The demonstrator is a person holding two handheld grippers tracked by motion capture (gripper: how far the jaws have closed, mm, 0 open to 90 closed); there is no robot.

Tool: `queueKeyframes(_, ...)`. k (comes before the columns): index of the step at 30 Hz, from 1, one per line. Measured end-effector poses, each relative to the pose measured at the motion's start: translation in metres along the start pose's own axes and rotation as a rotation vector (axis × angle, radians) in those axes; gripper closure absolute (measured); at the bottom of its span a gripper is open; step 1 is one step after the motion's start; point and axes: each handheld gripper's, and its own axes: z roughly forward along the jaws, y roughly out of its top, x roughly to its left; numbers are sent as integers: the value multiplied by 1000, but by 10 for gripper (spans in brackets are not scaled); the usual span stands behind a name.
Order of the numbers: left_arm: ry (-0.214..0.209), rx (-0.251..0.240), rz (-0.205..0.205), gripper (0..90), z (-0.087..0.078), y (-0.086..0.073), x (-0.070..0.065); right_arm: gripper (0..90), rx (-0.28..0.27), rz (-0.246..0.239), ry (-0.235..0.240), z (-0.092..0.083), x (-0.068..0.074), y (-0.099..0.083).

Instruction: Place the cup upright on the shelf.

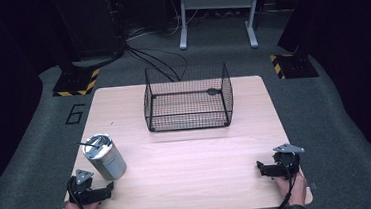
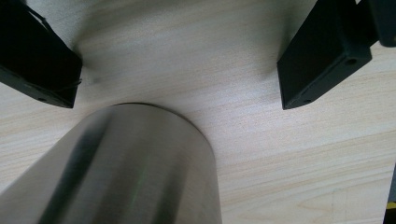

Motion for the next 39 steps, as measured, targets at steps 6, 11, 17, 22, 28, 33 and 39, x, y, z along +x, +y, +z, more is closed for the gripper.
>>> queueKeyframes(6, -3, 2, 4, 0, 0, 0, 0, 0, 3, -1, 1, 0, 0, 0)
queueKeyframes(11, -3, 6, 8, 0, -1, 0, 0, 0, 11, -7, 1, 0, 0, 0)
queueKeyframes(17, -4, -13, 3, 2, -5, -1, 2, 0, 3, -7, 0, 0, 0, 0)
queueKeyframes(22, -18, -56, -21, 2, -15, 0, 3, 0, 2, -3, 0, 0, 0, 0)
queueKeyframes(28, -35, -104, -16, 0, -26, 8, -2, 0, 1, -1, -1, 0, 0, 0)
queueKeyframes(33, -63, -160, -27, 0, -35, 18, -5, 0, 1, -1, -1, 0, 0, 0)
queueKeyframes(39, -89, -229, -35, 0, -46, 29, -8, 0, 1, -1, -1, 0, 0, 0)
